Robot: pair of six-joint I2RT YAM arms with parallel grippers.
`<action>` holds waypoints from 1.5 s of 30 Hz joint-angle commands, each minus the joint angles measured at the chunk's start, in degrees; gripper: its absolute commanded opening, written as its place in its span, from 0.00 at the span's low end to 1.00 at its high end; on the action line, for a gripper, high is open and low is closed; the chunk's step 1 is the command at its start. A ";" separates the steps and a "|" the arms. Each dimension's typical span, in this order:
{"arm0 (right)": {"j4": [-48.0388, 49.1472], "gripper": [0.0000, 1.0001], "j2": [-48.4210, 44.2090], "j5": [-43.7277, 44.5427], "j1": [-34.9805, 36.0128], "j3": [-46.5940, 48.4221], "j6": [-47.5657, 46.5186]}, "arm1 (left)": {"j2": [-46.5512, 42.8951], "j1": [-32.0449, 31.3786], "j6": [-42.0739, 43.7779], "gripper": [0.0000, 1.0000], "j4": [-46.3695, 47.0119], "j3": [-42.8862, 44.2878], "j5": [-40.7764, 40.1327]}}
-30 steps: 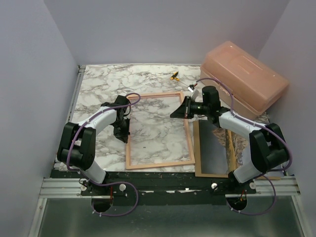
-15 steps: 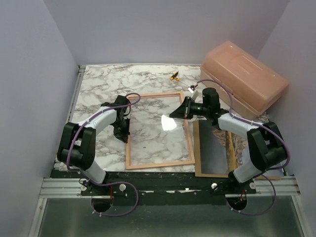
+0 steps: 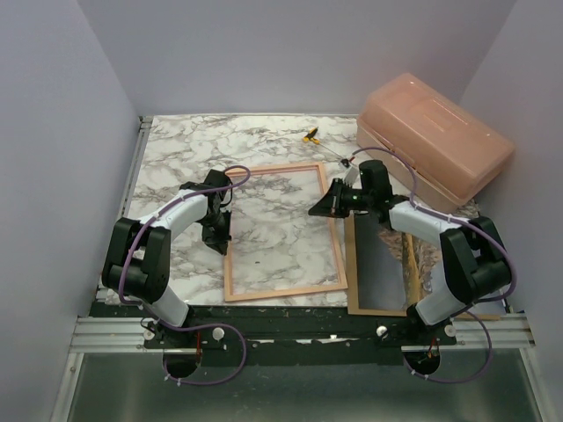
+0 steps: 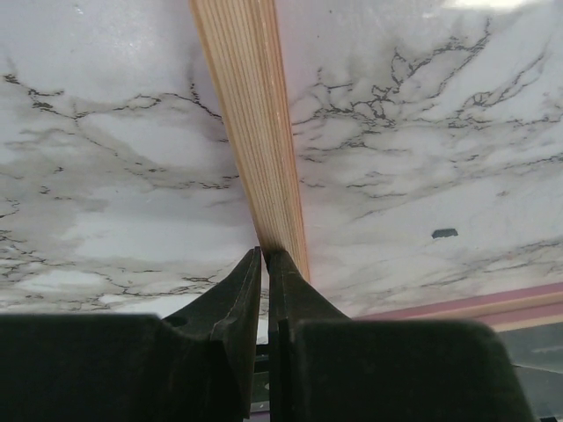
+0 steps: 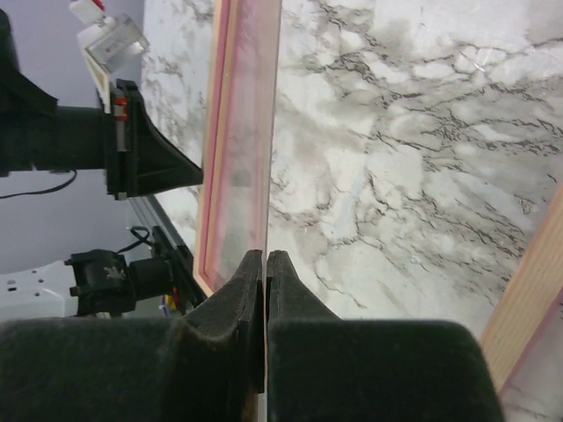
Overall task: Put the photo into the frame
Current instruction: Adjust the photo frame item on the photo frame.
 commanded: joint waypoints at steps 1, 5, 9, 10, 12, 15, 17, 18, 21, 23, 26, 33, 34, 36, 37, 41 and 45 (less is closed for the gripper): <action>-12.30 0.00 2.27 4.14 1.37 4.10 -7.41 | 2.69 -0.85 -0.04 0.11 1.80 -1.78 -0.88; -12.56 0.01 4.03 3.23 1.29 4.55 -7.33 | 2.69 -0.85 -0.04 0.11 1.80 -1.78 -0.90; -8.24 0.01 4.97 0.13 1.35 3.31 -5.20 | 2.70 -0.85 -0.04 0.11 1.80 -1.78 -0.89; -7.45 0.00 5.20 -0.45 1.43 3.00 -4.73 | 2.68 -0.89 -0.04 0.11 1.80 -1.78 -0.90; -6.16 0.01 5.33 -1.26 1.45 2.55 -4.05 | 2.70 -0.85 -0.04 0.11 1.79 -1.78 -0.90; -5.02 0.00 5.77 -2.40 1.54 2.31 -3.44 | 2.69 -0.85 -0.04 0.11 1.80 -1.78 -0.90; -5.19 0.01 6.17 -2.69 1.75 2.60 -3.55 | 2.73 -0.85 -0.04 0.11 1.80 -1.78 -0.90; -5.31 0.01 6.37 -2.63 1.88 2.77 -3.58 | 2.68 -0.89 -0.04 0.11 1.80 -1.78 -0.90; -5.73 0.08 7.30 -2.30 2.13 3.35 -3.51 | 2.70 -0.85 -0.04 0.11 1.80 -1.78 -0.83; -6.44 0.17 8.01 -2.01 2.23 3.90 -3.57 | 2.69 -0.85 -0.04 0.11 1.80 -1.77 -0.84; -7.70 0.31 8.66 -0.76 2.46 4.52 -3.67 | 2.73 -0.85 -0.04 0.11 1.75 -1.78 -0.90; -10.06 0.52 9.49 1.33 2.59 5.41 -4.02 | 2.73 -0.85 -0.04 0.11 1.80 -1.78 -0.97; -10.04 0.54 9.56 1.45 2.66 5.50 -4.06 | 2.69 -0.85 -0.04 0.11 1.80 -1.78 -0.97; -10.05 0.59 9.82 1.73 2.85 5.77 -4.19 | 2.67 -0.85 -0.04 0.11 1.80 -1.78 -0.98; -11.67 0.61 10.06 1.87 3.01 5.93 -4.22 | 2.70 -0.85 -0.04 0.11 1.80 -1.78 -0.98; -12.76 0.68 11.20 2.32 3.81 6.74 -4.43 | 2.68 -0.86 -0.04 0.11 1.80 -1.78 -0.97; -14.28 0.72 12.35 3.57 4.49 7.74 -4.63 | 2.67 -0.85 -0.09 0.11 1.80 -1.78 -0.98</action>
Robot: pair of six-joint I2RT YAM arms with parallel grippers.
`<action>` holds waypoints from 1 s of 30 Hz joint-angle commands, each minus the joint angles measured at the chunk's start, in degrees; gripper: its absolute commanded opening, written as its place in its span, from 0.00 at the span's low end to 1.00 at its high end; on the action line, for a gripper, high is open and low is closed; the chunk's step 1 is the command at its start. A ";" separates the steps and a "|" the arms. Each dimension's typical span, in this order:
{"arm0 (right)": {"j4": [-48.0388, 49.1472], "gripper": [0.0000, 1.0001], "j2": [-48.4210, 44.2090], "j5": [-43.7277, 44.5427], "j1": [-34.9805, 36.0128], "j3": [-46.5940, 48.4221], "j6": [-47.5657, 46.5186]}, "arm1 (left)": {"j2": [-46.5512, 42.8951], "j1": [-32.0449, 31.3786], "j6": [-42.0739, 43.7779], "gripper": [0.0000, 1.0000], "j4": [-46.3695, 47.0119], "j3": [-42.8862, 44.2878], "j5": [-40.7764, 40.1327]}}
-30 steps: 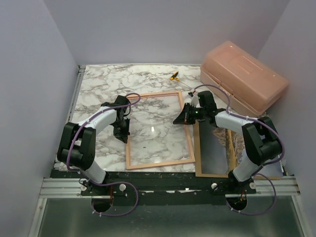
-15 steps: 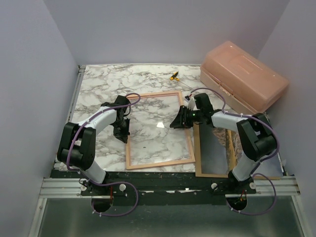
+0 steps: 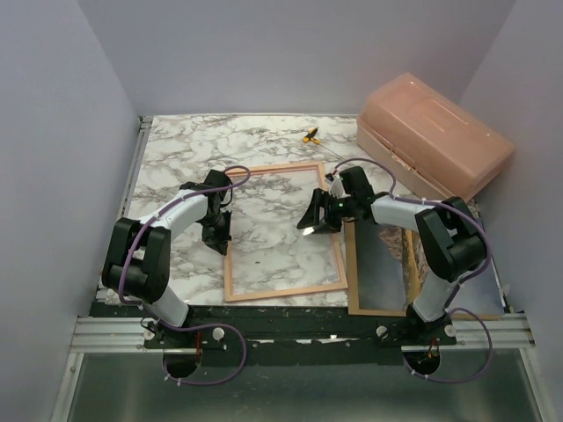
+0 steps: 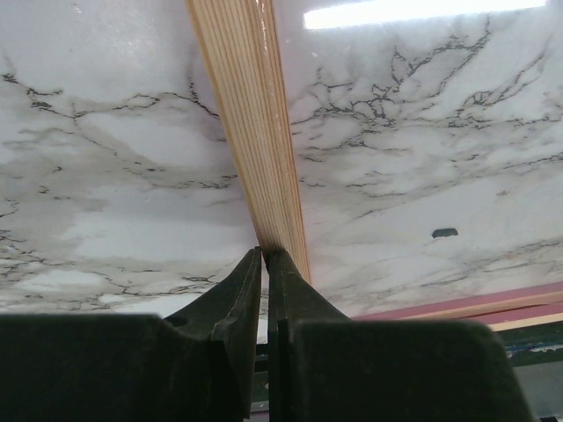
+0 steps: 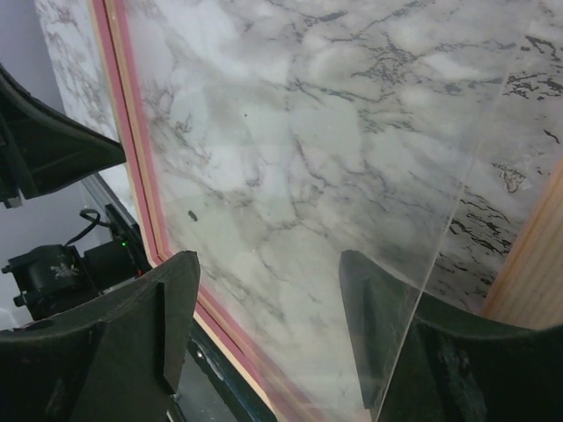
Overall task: Put the photo into the frame
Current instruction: Adjust the photo frame item on the photo frame.
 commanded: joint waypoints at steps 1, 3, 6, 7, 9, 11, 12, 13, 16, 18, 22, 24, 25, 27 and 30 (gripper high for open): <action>-3.07 0.72 1.83 1.81 1.42 2.20 -0.83 | 2.68 -0.85 -0.02 0.11 2.02 -1.80 -0.83; -3.62 0.73 2.33 2.15 1.70 2.50 -0.73 | 2.72 -0.84 -0.02 0.11 2.02 -1.80 -0.79; -4.10 0.75 2.39 3.13 2.06 2.52 -0.59 | 2.74 -0.85 -0.03 0.11 2.02 -1.80 -0.83; -4.12 0.76 2.37 3.28 2.22 2.57 -0.40 | 2.69 -0.85 -0.07 0.11 2.01 -1.80 -0.83; -4.03 0.77 2.59 3.42 2.49 2.51 -0.15 | 2.67 -0.85 -0.02 0.11 2.02 -1.80 -0.83; -4.09 0.77 2.81 3.95 2.92 2.60 0.17 | 2.74 -0.85 -0.03 0.11 2.01 -1.80 -0.83; -4.22 0.77 2.78 4.71 3.17 2.54 0.37 | 2.73 -0.85 -0.05 0.11 2.00 -1.80 -0.83; -4.33 0.77 2.70 5.43 3.44 2.51 0.55 | 2.71 -0.86 -0.02 0.11 2.01 -1.80 -0.83; -5.95 0.78 2.46 7.66 3.68 2.84 0.78 | 2.71 -0.85 -0.02 0.11 2.02 -1.80 -0.81; -7.60 0.79 2.21 9.29 3.82 3.31 0.52 | 2.72 -0.85 -0.05 0.11 2.02 -1.80 -0.83; -12.44 0.85 1.46 13.61 4.08 4.81 -0.68 | 2.69 -0.85 -0.02 0.11 2.02 -1.80 -0.83; -14.59 0.87 1.10 15.74 4.17 5.46 -0.98 | 2.72 -0.86 -0.04 0.11 2.02 -1.80 -0.83; -15.48 0.89 0.83 16.50 4.24 5.65 -1.00 | 2.66 -0.85 -0.02 0.11 2.02 -1.78 -0.83; -16.77 0.92 0.41 17.89 4.32 5.89 -0.99 | 2.66 -0.85 -0.02 0.11 2.02 -1.80 -0.83; -18.89 0.97 0.02 19.96 4.59 6.70 -0.92 | 2.72 -0.85 -0.02 0.11 2.03 -1.76 -0.83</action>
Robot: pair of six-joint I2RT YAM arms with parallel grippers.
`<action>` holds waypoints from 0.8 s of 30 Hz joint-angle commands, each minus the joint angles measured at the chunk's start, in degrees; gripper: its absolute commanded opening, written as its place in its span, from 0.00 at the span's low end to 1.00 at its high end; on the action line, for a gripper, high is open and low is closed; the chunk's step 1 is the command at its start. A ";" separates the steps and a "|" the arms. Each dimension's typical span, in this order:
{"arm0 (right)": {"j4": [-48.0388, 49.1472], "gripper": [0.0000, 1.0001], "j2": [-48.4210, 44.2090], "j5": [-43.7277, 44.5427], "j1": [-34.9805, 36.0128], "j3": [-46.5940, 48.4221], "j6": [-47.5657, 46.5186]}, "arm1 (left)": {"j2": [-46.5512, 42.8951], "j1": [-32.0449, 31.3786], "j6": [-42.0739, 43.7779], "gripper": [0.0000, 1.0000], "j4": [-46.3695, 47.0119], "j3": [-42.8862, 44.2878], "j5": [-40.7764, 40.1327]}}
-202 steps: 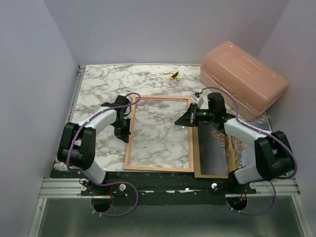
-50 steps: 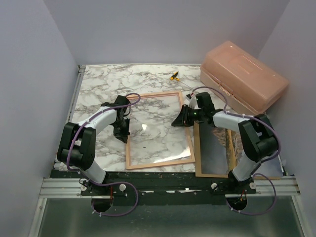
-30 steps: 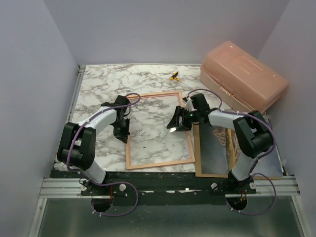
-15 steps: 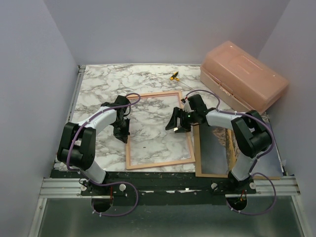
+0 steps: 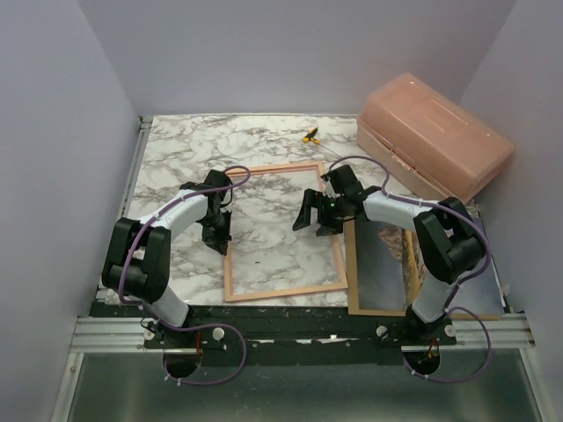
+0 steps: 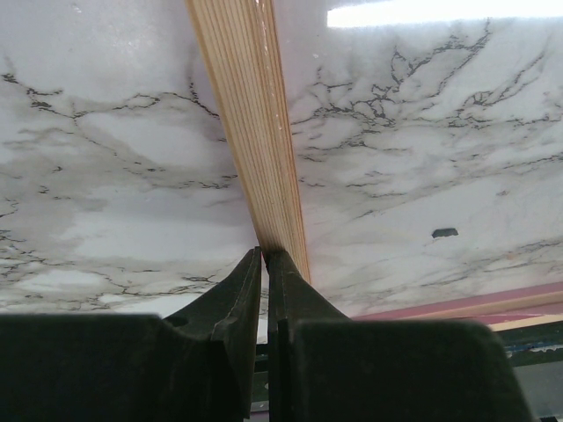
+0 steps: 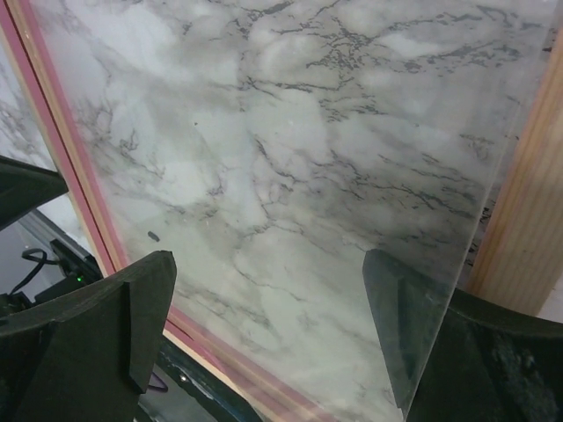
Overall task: Put the photo into the frame
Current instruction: Adjust the photo frame item on the photo frame.
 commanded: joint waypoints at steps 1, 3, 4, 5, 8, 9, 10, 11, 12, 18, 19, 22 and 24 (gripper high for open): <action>-7.80 0.99 -0.83 7.53 0.69 1.19 -1.25 | 2.73 -0.85 -0.02 0.11 2.02 -1.77 -0.83; -8.95 1.00 -0.79 8.40 0.94 1.69 -1.07 | 2.72 -0.85 -0.02 0.11 2.02 -1.80 -0.83; -9.58 1.00 -0.83 8.84 1.06 1.88 -0.94 | 2.73 -0.85 -0.02 0.11 2.01 -1.80 -0.83; -9.99 1.00 -0.83 9.28 1.29 2.05 -0.92 | 2.73 -0.85 -0.02 0.11 2.01 -1.80 -0.83; -11.84 1.00 -0.68 10.75 1.71 2.61 -0.68 | 2.71 -0.87 -0.02 0.11 2.02 -1.78 -0.83; -12.42 1.00 -0.62 11.22 1.88 2.84 -0.62 | 2.72 -0.85 -0.03 0.11 2.02 -1.80 -0.83; -13.17 1.00 -0.65 11.78 2.01 3.13 -0.63 | 2.74 -0.85 -0.02 0.11 2.02 -1.80 -0.83; -13.83 1.00 -0.75 12.48 2.10 3.31 -0.59 | 2.68 -0.85 -0.02 0.11 1.97 -1.80 -0.83; -14.54 1.00 -0.90 13.01 2.25 3.54 -0.55 | 2.70 -0.85 -0.02 0.11 2.01 -1.76 -0.83; -19.13 1.00 -1.83 16.59 2.43 5.15 -0.29 | 2.71 -0.85 -0.02 0.11 2.01 -1.80 -0.83; -19.87 1.00 -2.13 17.22 2.45 5.46 -0.17 | 2.70 -0.85 -0.02 0.11 2.02 -1.76 -0.83; -22.06 1.00 -3.09 19.00 2.46 6.57 -0.14 | 2.73 -0.89 -0.02 0.11 2.01 -1.80 -0.83; -23.74 1.00 -3.72 20.27 2.45 7.70 -0.41 | 2.73 -0.80 -0.02 0.11 2.02 -1.80 -0.83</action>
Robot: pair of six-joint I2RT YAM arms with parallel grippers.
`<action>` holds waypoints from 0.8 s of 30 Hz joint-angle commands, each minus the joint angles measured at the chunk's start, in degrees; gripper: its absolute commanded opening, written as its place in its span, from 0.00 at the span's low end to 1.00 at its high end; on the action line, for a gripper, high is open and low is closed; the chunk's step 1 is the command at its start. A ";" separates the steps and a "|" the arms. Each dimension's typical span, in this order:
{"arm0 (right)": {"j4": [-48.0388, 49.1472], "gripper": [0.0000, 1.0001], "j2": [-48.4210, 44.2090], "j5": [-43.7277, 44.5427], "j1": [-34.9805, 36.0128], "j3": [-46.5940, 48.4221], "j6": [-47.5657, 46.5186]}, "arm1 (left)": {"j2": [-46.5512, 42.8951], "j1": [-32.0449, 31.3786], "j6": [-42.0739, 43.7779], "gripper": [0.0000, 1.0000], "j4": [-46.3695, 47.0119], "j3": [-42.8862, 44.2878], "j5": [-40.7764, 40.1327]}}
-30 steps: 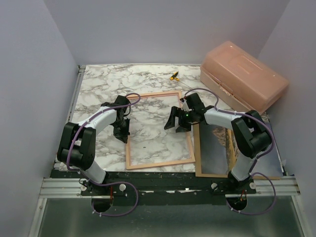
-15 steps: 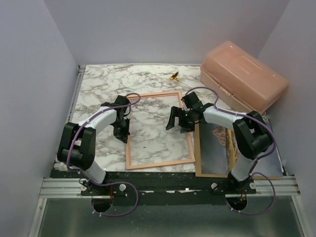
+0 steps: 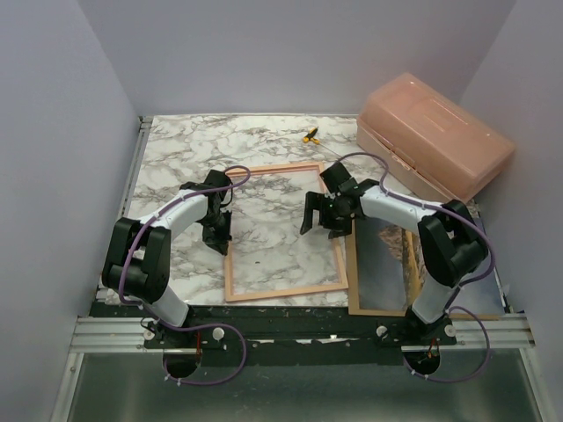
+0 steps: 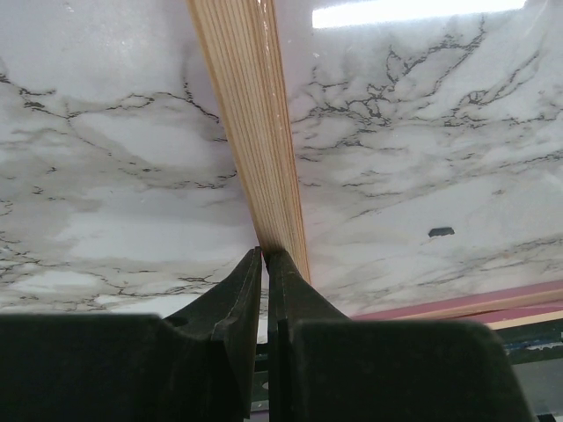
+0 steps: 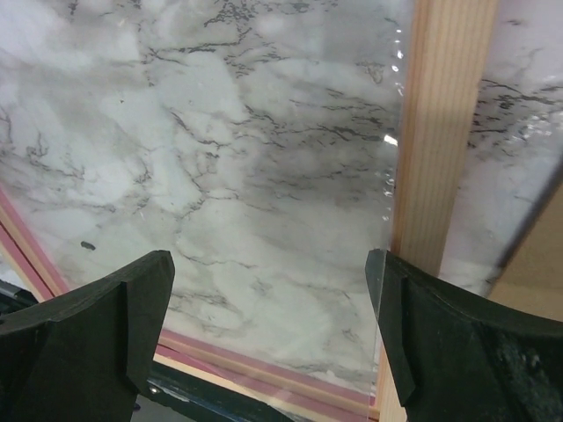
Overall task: Put the photo into the frame
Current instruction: Adjust the photo frame item on the photo frame.
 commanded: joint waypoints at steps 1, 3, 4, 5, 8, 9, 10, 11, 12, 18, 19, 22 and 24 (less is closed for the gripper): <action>-8.82 1.00 -2.93 7.56 -0.39 3.00 -0.65 | 2.66 -0.84 -0.02 0.11 1.99 -1.81 -0.83; -10.50 1.00 -3.27 8.53 -0.39 4.28 -1.10 | 2.71 -0.85 -0.02 0.11 1.95 -1.80 -0.79; -11.29 1.00 -3.29 9.04 -0.40 4.90 -1.35 | 2.71 -0.85 -0.02 0.11 1.99 -1.76 -0.83; -11.94 1.00 -3.39 9.39 -0.39 5.35 -1.62 | 2.65 -0.85 -0.02 0.11 1.99 -1.80 -0.83; -13.55 1.00 -3.41 10.32 -0.39 6.29 -2.06 | 2.72 -0.85 -0.02 0.11 1.99 -1.80 -0.79; -13.83 1.00 -3.62 10.37 -0.42 6.38 -2.08 | 2.73 -0.87 -0.10 0.11 1.99 -1.80 -0.83; -14.00 1.00 -3.76 12.21 -0.39 6.32 -1.97 | 2.71 -0.85 -0.08 0.11 1.99 -1.80 -0.83; -13.98 1.00 -3.93 12.61 -0.39 6.10 -1.97 | 2.71 -0.85 -0.11 0.11 1.97 -1.79 -0.83; -13.91 1.00 -4.13 13.06 -0.39 5.89 -1.89 | 2.73 -0.90 -0.11 0.11 2.01 -1.80 -0.83; -9.60 1.00 -4.42 7.84 -2.64 1.19 -0.95 | 2.02 -0.85 0.41 0.16 2.32 -1.89 0.34; -8.27 1.00 -4.67 5.98 -3.29 -0.18 -0.80 | 1.29 -0.85 0.50 0.20 2.55 -1.89 0.63; -4.59 0.99 -5.67 1.40 -4.78 -3.61 -0.17 | -1.71 -0.76 0.61 0.47 3.71 -2.39 2.42; -2.67 0.98 -6.00 -0.97 -5.62 -5.59 0.40 | -3.81 -0.42 0.38 0.62 4.54 -2.83 4.00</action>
